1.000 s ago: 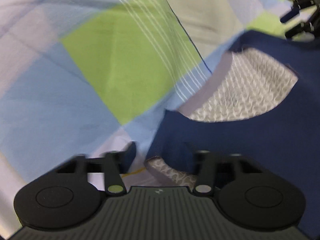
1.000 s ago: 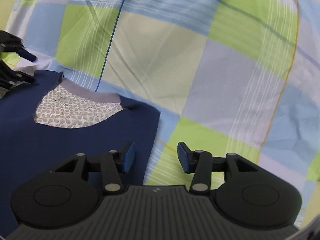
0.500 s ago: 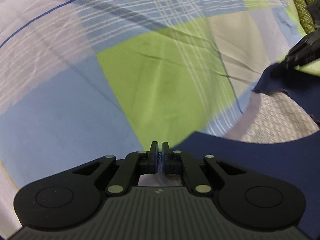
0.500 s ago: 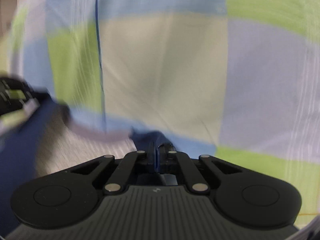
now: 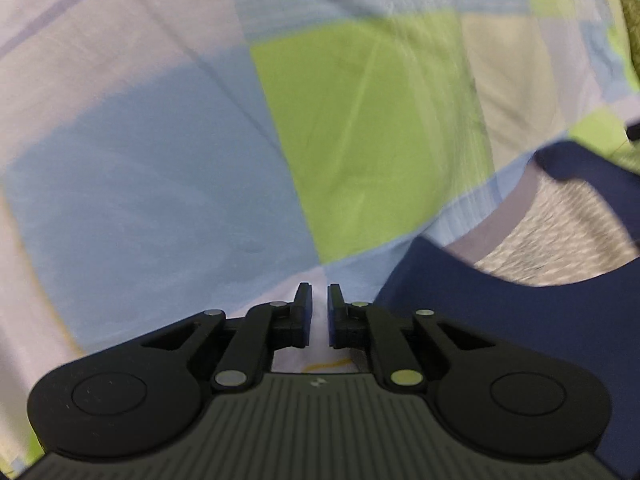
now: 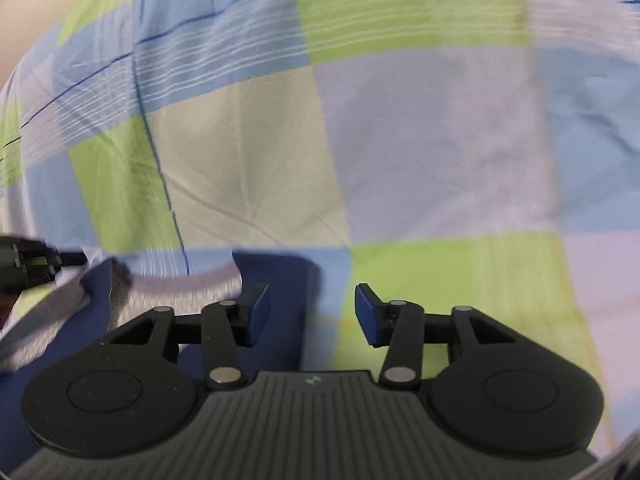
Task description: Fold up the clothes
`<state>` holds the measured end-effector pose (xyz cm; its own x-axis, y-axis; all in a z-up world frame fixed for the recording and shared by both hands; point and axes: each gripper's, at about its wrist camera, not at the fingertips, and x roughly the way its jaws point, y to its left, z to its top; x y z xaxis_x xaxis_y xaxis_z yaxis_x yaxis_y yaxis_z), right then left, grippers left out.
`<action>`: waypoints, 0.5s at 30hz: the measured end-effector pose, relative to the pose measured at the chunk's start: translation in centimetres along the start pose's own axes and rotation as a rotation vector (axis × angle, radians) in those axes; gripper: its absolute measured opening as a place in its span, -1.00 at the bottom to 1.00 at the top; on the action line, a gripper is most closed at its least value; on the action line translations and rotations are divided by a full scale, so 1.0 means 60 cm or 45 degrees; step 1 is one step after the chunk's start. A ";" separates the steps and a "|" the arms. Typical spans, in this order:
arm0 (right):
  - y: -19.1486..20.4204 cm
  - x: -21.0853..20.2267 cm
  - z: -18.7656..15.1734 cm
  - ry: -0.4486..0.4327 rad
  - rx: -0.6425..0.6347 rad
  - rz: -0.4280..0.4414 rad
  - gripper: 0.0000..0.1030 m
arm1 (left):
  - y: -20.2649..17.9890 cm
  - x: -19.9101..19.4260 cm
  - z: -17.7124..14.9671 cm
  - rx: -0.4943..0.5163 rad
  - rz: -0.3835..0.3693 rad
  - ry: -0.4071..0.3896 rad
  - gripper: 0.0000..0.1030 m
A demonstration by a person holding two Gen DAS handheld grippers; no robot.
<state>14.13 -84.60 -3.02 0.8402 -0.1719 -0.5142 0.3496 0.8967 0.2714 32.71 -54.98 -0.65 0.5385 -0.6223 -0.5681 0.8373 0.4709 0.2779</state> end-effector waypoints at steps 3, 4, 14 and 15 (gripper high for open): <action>-0.018 -0.084 -0.042 -0.032 0.069 -0.046 -0.05 | -0.057 -0.028 0.010 0.073 -0.127 -0.018 -0.40; -0.024 -0.115 -0.061 -0.043 0.111 -0.057 -0.05 | -0.068 -0.029 0.010 0.094 -0.148 -0.020 -0.40; -0.001 -0.332 -0.230 0.020 0.208 -0.051 -0.05 | -0.209 -0.030 -0.021 0.397 -0.120 0.142 -0.35; 0.007 -0.346 -0.248 0.050 0.157 -0.054 -0.05 | -0.192 -0.037 -0.024 0.381 -0.071 0.158 -0.35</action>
<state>-9.30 -74.60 -4.34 0.8074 -0.1905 -0.5584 0.4351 0.8316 0.3453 21.73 -58.10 -3.68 0.4910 -0.5520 -0.6739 0.8656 0.2220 0.4488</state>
